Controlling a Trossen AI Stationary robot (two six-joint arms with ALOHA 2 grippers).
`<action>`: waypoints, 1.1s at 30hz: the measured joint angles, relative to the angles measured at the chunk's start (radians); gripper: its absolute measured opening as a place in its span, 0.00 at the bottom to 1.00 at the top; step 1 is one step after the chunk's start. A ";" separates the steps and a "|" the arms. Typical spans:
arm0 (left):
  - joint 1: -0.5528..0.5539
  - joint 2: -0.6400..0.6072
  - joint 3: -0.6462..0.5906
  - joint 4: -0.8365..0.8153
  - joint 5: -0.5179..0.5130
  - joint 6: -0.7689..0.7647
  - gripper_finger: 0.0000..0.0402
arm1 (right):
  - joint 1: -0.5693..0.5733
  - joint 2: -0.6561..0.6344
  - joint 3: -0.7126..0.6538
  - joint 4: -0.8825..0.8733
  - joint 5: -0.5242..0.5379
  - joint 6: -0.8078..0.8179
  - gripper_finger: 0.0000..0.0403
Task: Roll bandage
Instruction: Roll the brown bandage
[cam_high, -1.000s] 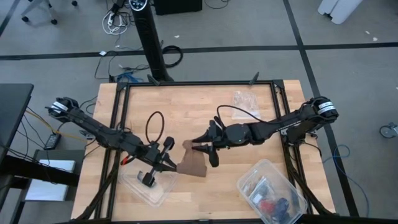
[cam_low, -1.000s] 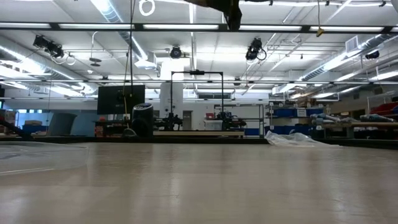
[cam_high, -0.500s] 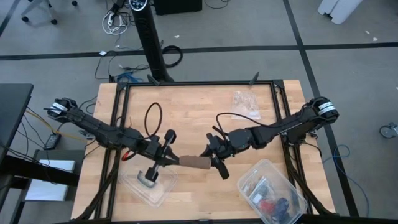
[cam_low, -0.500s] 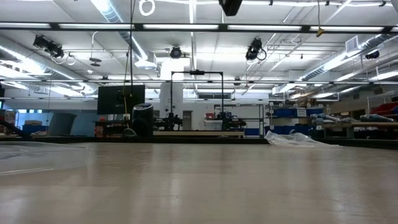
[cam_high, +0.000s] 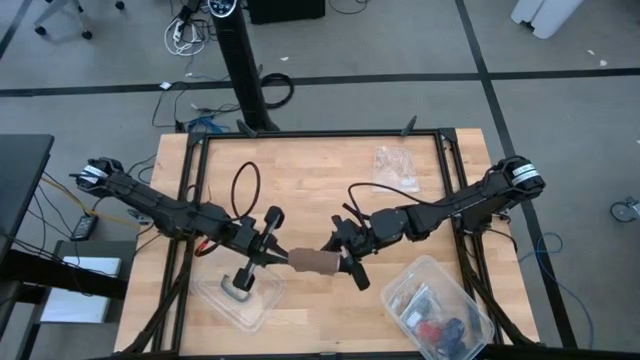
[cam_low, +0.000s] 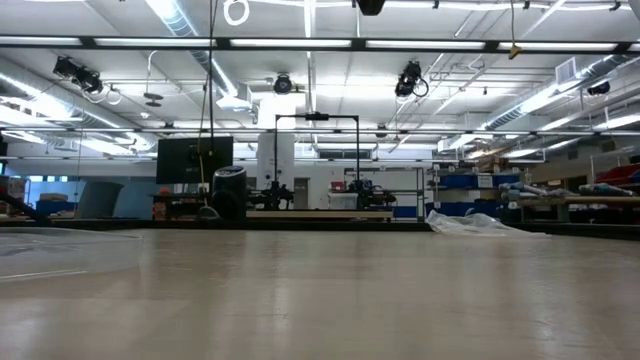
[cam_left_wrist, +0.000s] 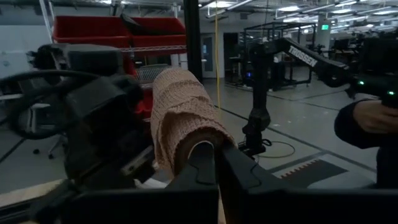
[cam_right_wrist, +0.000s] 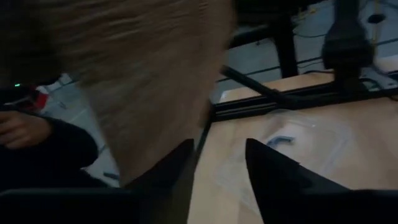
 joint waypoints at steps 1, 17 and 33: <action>0.000 0.000 0.000 -0.001 0.002 0.000 0.00 | -0.004 0.000 0.000 -0.001 0.008 -0.002 0.40; 0.000 -0.005 0.001 0.032 0.002 -0.005 0.00 | 0.029 -0.028 0.000 -0.242 0.228 -0.293 0.57; 0.090 -0.012 -0.004 0.289 -0.262 -0.122 0.00 | 0.371 0.072 0.000 0.232 1.370 -1.266 0.57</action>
